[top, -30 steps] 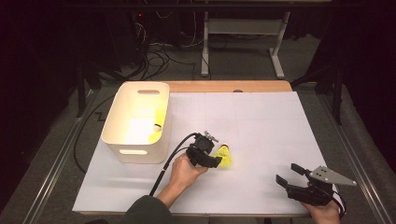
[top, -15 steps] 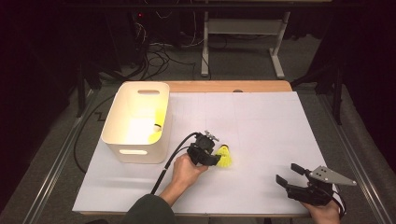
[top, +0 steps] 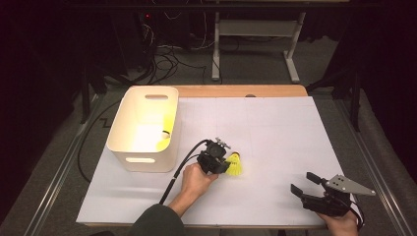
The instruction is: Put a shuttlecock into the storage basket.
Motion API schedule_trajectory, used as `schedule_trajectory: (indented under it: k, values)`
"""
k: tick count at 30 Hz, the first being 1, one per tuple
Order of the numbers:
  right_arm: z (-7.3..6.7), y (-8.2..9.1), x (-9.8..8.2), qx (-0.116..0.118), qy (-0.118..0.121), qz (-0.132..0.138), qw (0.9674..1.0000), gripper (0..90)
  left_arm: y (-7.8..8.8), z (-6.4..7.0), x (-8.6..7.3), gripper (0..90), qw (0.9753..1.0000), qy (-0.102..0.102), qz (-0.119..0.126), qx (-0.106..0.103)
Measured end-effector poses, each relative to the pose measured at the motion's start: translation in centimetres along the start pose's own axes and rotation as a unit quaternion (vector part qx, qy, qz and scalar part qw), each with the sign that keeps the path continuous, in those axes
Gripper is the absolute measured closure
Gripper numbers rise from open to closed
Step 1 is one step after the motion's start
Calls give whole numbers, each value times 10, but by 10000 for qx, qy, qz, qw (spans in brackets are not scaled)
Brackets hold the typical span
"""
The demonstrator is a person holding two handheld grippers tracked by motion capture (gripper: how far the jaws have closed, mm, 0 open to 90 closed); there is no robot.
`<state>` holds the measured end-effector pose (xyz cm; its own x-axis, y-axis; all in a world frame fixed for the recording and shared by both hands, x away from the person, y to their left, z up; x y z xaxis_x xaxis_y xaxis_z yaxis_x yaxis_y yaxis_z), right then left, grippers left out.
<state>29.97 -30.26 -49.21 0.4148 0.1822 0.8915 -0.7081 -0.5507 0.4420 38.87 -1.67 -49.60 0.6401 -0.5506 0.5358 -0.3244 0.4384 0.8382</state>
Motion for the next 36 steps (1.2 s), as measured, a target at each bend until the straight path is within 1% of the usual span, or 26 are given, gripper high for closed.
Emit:
schedule_trajectory:
  k: [5, 10, 13, 16, 21, 26, 30, 36]
  values:
    - [0, 0, 0, -2, -1, 0, 10000, 229, -1, 0, 0, 814, 10000, 26, -20, 12]
    - [0, 0, 0, -7, 7, -6, 10000, 230, -2, 0, 0, 858, 9999, 87, -42, -32]
    - [0, 0, 0, -8, -7, -3, 10000, 229, 0, 2, 0, 880, 10000, 60, -20, -37]
    - [0, 0, 0, 1, 17, -3, 10000, 229, 3, 3, 1, 884, 10000, 28, 49, -16]
    - [-1, 0, 0, 4, 25, -13, 10000, 230, 7, 1, 2, 887, 10000, 41, -4, 5]
    - [0, 0, 0, 13, 19, -21, 10000, 230, 11, -1, 6, 888, 9999, -4, -53, 89]
    - [-1, 0, 0, 5, 24, -18, 10000, 229, 14, 1, 8, 888, 9999, -44, -56, 124]
    - [-1, 0, 0, 7, 32, -18, 10000, 229, 15, -4, 8, 888, 9998, -1, -101, 190]
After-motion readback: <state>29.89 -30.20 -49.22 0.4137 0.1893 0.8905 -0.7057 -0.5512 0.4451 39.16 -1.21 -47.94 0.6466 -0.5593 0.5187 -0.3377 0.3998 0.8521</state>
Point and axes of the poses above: each handheld gripper's, and its own axes: y roughly backward along the jaws, x roughly out of its top, z roughly to its right, the point moved 6 cm from there along -y, roughly forward along the jaws, and after that the axes turned 2 degrees about x, right-handed, at the moved point
